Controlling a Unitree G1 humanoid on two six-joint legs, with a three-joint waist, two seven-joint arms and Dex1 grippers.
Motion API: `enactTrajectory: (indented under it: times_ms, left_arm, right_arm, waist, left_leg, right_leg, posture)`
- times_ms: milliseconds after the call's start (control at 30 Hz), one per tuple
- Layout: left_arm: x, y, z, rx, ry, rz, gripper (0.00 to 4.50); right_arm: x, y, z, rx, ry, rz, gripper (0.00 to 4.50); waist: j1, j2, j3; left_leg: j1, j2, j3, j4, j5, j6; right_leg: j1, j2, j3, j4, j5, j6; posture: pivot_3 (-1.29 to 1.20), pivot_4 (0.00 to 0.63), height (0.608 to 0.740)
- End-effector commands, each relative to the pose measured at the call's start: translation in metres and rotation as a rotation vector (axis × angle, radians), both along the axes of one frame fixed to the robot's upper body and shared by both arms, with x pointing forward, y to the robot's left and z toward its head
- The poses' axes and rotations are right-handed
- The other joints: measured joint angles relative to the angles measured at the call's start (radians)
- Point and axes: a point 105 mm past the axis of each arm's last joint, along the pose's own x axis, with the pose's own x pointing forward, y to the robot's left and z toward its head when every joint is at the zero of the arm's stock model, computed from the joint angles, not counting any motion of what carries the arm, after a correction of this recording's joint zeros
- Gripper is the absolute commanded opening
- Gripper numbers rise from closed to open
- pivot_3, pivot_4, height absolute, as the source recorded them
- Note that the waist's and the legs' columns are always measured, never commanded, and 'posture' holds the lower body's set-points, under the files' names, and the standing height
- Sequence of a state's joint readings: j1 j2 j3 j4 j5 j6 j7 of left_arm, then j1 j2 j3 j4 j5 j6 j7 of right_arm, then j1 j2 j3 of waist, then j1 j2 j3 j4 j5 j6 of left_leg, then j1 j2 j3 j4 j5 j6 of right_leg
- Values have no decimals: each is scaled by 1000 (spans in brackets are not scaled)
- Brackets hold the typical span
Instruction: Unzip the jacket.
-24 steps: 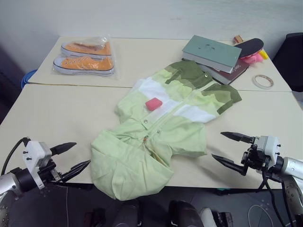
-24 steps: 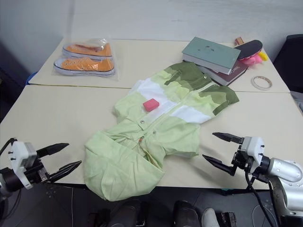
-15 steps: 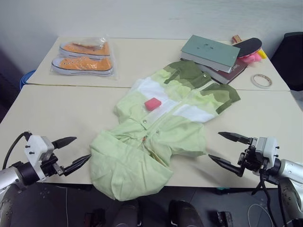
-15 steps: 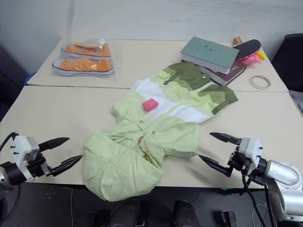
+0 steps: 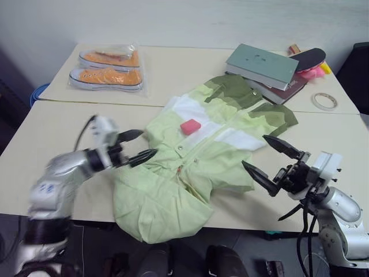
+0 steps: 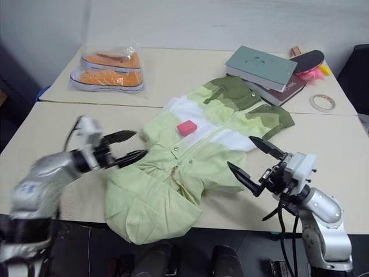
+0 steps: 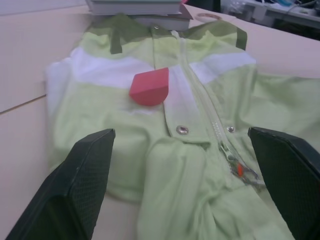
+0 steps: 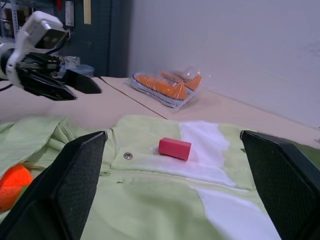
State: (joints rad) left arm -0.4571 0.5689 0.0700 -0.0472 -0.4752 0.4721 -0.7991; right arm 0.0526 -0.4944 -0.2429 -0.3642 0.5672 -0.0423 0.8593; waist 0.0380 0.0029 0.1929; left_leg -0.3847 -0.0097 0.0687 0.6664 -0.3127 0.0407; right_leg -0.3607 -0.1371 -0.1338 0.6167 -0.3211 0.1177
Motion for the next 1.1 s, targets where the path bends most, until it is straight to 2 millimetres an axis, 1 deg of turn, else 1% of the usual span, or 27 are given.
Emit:
enactTrajectory:
  times_ms: [33, 133, 267, 367, 467, 600, 733, 800, 867, 933, 1033, 1100]
  left_arm:
    - [32, -36, 0, 44, -39, -58, 4500]
    - [51, -59, -10, 73, -69, -99, 4500]
    - [77, -79, -17, 76, -85, -58, 4500]
    - [90, -94, -24, 103, -71, -28, 4500]
    - [96, -106, -23, 90, -61, -6, 3909]
    - [96, -115, -18, 48, -56, -28, 2585]
    - [95, -111, -23, 63, -45, -33, 1314]
    - [96, -99, -27, 72, -51, -6, 586]
    - [98, -84, -29, 58, -56, 27, 21]
    - [98, -72, -28, 37, -64, 47, 21]
    - [94, -52, -13, -80, -107, 51, 21]
    - [89, -48, -5, -141, -116, 20, 21]
  right_arm:
    - [-2, -3, 0, 3, -31, -35, 4475]
    - [-3, -5, -5, 14, -30, -60, 4475]
    - [-7, -6, -9, 30, -31, -109, 4475]
    - [-11, -6, -8, 45, -48, -152, 4475]
    - [-16, -8, -7, 46, -55, -181, 4500]
    - [-18, -12, -8, 47, -60, -222, 4500]
    - [-20, -10, -11, 49, -56, -218, 4500]
    - [-18, -9, -13, 46, -52, -202, 4500]
    - [-12, -7, -11, 45, -57, -178, 4500]
    - [-6, -6, -8, 46, -66, -161, 4500]
    - [5, -3, -6, 55, -75, -135, 4500]
    - [7, -1, -6, 53, -76, -118, 4500]
  waist:
    - [1, 0, 0]
    - [-5, -1, 0]
    - [-16, -1, 0]
    - [-12, -2, 1]
    - [-12, -2, 1]
    - [-12, -2, 1]
    - [-13, -2, 1]
    - [-13, -2, 1]
    - [-18, -2, 1]
    - [-23, -2, 1]
    - [-26, -3, 1]
    - [-25, -3, 1]
  left_leg:
    - [0, 0, 1, 0, 0, 0]
    - [-1, 0, 2, 0, 0, 0]
    - [-1, 2, 4, -1, 1, 0]
    - [-3, 3, 5, 0, 1, 0]
    - [-3, 2, 7, 0, 2, 0]
    - [-4, 2, 7, 0, 2, 0]
    - [-4, 2, 7, 0, 2, 0]
    - [-4, 2, 7, 0, 2, 0]
    - [-3, 3, 8, 0, 2, 0]
    - [-3, 3, 10, 0, 2, 0]
    - [-3, 4, 10, 0, 2, -1]
    - [-4, 4, 10, 0, 2, -1]
  right_leg:
    - [0, 1, -1, 0, 0, 0]
    - [-1, 1, -1, -1, 0, 0]
    - [-3, 3, 0, -1, 0, 0]
    - [-5, 3, 0, 0, 0, 0]
    - [-7, 3, 2, 2, 0, 1]
    - [-8, 2, 2, 2, 0, 1]
    - [-8, 2, 2, 3, 0, 1]
    - [-9, 3, 2, 3, 0, 1]
    - [-9, 3, 3, 3, 0, 1]
    - [-10, 3, 4, 5, 0, 1]
    - [-11, 3, 5, 5, 0, 1]
    - [-12, 3, 5, 6, 0, 1]
  posture:
    - [0, 150, 740]
    - [0, 150, 740]
    - [0, 150, 740]
    - [0, 150, 740]
    - [0, 150, 740]
    - [0, 150, 740]
    - [0, 150, 740]
    - [0, 150, 740]
    - [0, 150, 740]
    - [0, 150, 740]
    - [0, 150, 740]
    - [0, 150, 740]
